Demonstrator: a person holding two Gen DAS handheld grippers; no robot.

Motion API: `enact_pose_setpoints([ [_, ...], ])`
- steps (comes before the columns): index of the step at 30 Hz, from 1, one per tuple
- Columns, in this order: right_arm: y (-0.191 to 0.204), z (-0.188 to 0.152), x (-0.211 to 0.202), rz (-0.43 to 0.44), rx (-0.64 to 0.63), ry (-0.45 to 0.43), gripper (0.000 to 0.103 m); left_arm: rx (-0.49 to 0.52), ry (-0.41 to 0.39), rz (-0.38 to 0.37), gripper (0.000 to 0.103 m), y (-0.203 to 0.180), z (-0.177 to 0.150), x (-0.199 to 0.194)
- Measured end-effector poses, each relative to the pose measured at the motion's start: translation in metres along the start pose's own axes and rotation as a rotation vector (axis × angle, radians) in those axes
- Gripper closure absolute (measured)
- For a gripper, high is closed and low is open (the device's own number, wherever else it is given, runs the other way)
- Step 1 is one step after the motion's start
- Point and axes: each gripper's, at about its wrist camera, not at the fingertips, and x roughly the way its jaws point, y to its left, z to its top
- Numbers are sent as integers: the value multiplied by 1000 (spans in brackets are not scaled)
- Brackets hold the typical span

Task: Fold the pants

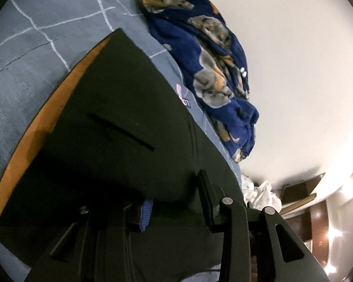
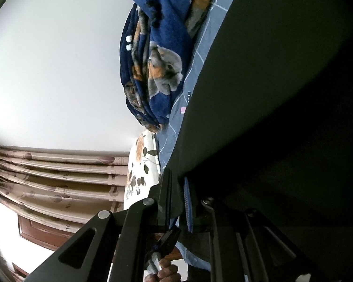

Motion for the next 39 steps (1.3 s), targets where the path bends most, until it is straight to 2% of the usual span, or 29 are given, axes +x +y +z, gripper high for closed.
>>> enact_pose_setpoints([
  [1,0,0,0,-2,-1,0,91,-15,-2,-11,81,3,2,0],
  [2,0,0,0,-3,-3,0,91,4,-4,10,94,2,3,0],
  [3,0,0,-1,-7,-4,0,91,29,-5,25,96,0,3,0],
  [8,-6,-2,0,-37,-16,-4,90,113,-24,28,99,-16,2,-7],
  [12,-14,2,-1,-31,-4,-17,86,101,-24,14,99,-19,4,-13],
  [15,-21,13,-3,-38,12,-48,75,92,-26,11,99,-22,5,-16],
  [16,-24,18,-5,-44,20,-65,64,94,-25,12,99,-23,5,-17],
  [17,-27,24,-7,-45,28,-88,59,93,-25,11,99,-24,5,-17],
  [21,-35,45,-27,-93,25,-185,59,90,-27,17,99,-24,7,-19],
  [22,-37,50,-33,-95,22,-207,61,94,-26,25,99,-24,7,-18],
  [24,-40,57,-49,-123,28,-248,78,100,-20,32,99,-23,7,-18],
  [25,-43,59,-56,-120,41,-254,93,107,-17,38,99,-22,6,-18],
  [30,-33,45,-82,-163,-7,-263,96,137,11,70,99,-20,2,-24],
  [35,-19,11,-97,-228,-81,-237,96,173,38,102,99,-16,-6,-38],
  [39,-25,-13,-102,-268,-66,-209,96,175,65,129,99,-7,-16,-48],
])
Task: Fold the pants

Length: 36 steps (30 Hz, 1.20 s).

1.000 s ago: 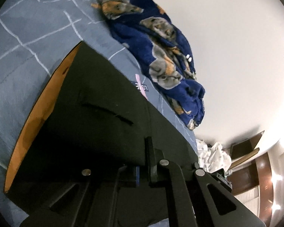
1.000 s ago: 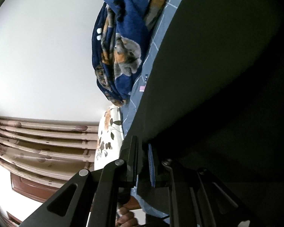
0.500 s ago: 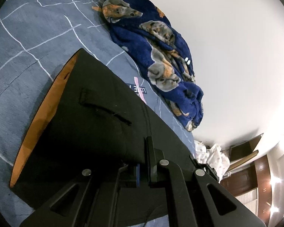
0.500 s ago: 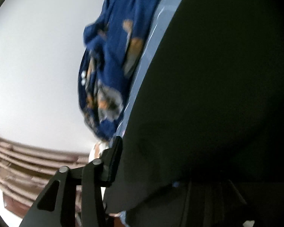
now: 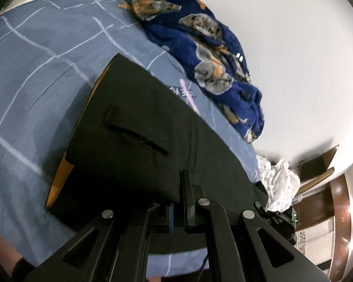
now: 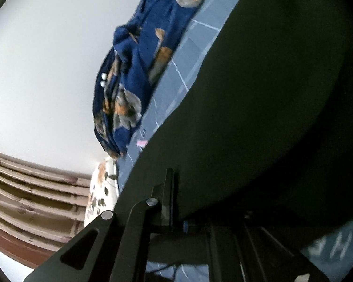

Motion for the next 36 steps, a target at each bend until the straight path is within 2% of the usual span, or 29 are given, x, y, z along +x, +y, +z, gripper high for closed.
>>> enact_pose_setpoints([
  [8,-29,-36,-2,-64,47,67,97,-35,45,45,98,21,-21,-4],
  [11,-32,-40,-1,-71,49,75,97,-29,51,60,98,23,-23,-2],
  [15,-35,-43,0,-86,56,82,97,-22,73,97,93,22,-26,-1],
  [17,-39,-44,2,-83,67,88,96,4,87,153,87,17,-27,-4],
  [19,-43,-43,3,-65,85,102,95,39,90,215,86,8,-30,-11],
  [21,-47,-40,1,-41,118,103,93,83,94,292,80,-5,-33,-21],
  [24,-44,-34,-7,-27,103,85,87,218,47,382,79,-33,-39,-31],
  [25,-44,-30,-13,-30,95,68,77,248,38,401,77,-39,-41,-32],
  [26,-45,-27,-18,-32,98,56,61,287,33,435,73,-47,-43,-30],
  [27,-48,-23,-24,-14,109,40,55,315,29,455,69,-53,-45,-29],
  [29,-56,-14,-40,20,129,3,53,375,23,476,64,-63,-49,-23],
  [31,-62,-5,-51,36,129,-21,53,408,45,508,55,-66,-52,-15],
  [32,-67,2,-57,45,134,-31,52,398,101,509,49,-62,-53,-9],
  [33,-73,9,-62,68,144,-38,52,381,128,506,48,-58,-53,-9],
  [36,-90,27,-77,135,194,-83,52,296,146,497,49,-39,-56,-24],
])
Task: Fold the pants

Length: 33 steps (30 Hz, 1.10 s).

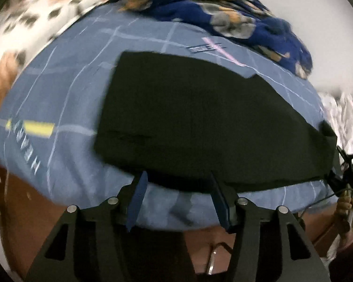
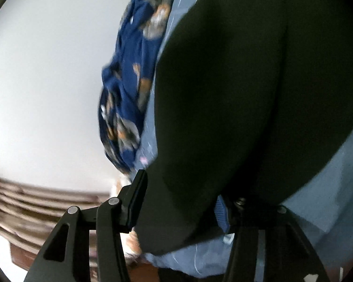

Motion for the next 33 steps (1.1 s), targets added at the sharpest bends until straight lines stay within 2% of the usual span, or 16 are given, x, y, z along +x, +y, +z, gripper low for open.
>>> enact_pose_setpoints([
  [3,-7,22,-17,7,16,-59,51,-53,-2,15,49,18,-7,-17],
  [7,-15,58,-44,10,25,-154,48,-56,-93,126,48,19,-13,-56],
  [8,-18,69,-49,20,33,-170,48,-61,-131,126,47,15,-12,-65],
  [10,-22,85,-57,25,39,-203,48,-52,-155,80,38,6,-4,-65],
  [11,-23,96,-58,24,42,-214,48,-24,-157,62,32,-4,2,-59],
  [12,-26,104,-59,16,41,-223,48,9,-155,58,30,-15,8,-51],
  [16,-34,137,-59,3,60,-258,51,106,-71,-2,30,-51,31,-1],
  [18,-33,152,-65,-10,47,-279,51,97,-4,-35,30,-55,36,24],
  [20,-33,168,-69,-33,40,-296,52,61,24,-49,30,-47,39,41],
  [21,-35,173,-71,-39,42,-301,56,44,27,-54,30,-43,39,45],
  [23,-36,180,-73,-102,42,-302,96,9,29,-78,30,-36,39,49],
  [25,-36,179,-78,-136,24,-298,97,8,15,-80,30,-36,39,47],
  [27,-30,168,-95,-154,-33,-336,97,32,14,-59,30,-38,38,46],
  [30,-35,148,-131,-115,-34,-392,98,54,20,-50,27,-45,39,49],
  [33,-45,130,-154,-128,-35,-421,98,76,19,-52,25,-47,38,51],
])
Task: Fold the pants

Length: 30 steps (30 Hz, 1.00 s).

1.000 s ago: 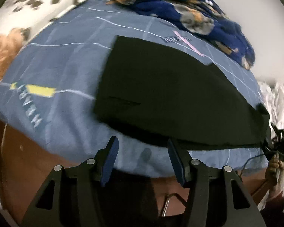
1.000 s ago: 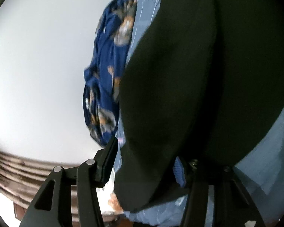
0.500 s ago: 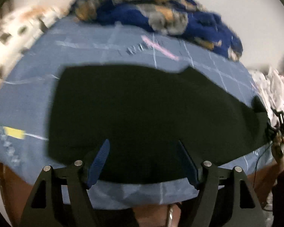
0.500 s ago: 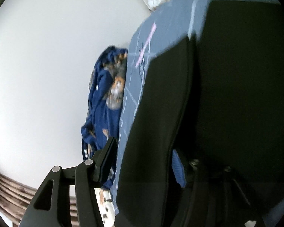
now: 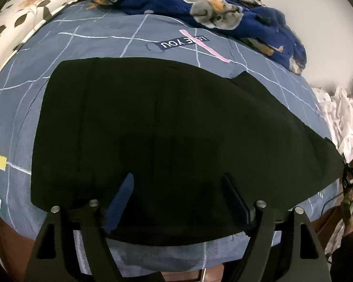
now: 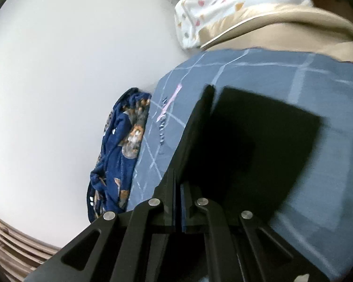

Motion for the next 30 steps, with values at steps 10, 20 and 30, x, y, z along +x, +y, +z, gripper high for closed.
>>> enact_pose_setpoints([
  [10,-62,-13,-30,6,121,-27,98,184,-13,44,12,-17,-11,8],
  [20,-42,-6,-25,-20,54,-37,98,164,-40,-14,9,-10,-13,5],
  [30,-64,-9,-28,-29,128,-17,100,217,-53,15,5,-18,-18,8],
])
